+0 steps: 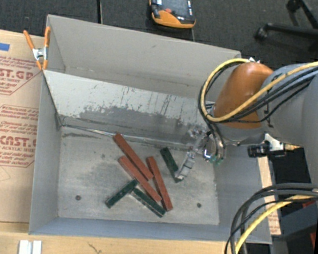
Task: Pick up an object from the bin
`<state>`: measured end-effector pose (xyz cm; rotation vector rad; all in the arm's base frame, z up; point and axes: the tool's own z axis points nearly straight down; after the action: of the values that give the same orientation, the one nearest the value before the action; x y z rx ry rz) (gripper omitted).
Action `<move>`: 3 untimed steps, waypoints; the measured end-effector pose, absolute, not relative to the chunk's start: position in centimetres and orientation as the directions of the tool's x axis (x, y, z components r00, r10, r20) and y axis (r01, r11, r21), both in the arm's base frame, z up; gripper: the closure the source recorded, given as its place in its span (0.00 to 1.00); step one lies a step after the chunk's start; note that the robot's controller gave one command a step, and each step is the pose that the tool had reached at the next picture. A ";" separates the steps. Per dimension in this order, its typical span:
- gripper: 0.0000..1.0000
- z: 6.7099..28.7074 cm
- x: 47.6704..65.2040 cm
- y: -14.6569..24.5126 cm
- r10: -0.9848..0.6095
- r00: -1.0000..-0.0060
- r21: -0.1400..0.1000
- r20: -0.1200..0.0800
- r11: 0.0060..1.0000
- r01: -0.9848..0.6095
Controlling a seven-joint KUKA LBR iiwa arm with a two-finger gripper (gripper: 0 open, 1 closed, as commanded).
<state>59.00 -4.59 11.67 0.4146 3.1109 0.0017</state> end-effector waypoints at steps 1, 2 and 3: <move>0.00 6.7 59.0 -3.6 0.336 -0.942 0.001 0.002 0.942 0.336; 1.00 7.1 59.1 -3.4 0.361 -0.933 0.001 -0.002 0.933 0.361; 1.00 7.1 59.1 -3.4 0.361 -0.933 0.001 -0.002 0.933 0.361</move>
Offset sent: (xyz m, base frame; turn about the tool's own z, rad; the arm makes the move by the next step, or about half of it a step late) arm 0.0000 0.0125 -0.0467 0.1040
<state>59.09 -3.38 7.10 0.5758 3.0859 0.0001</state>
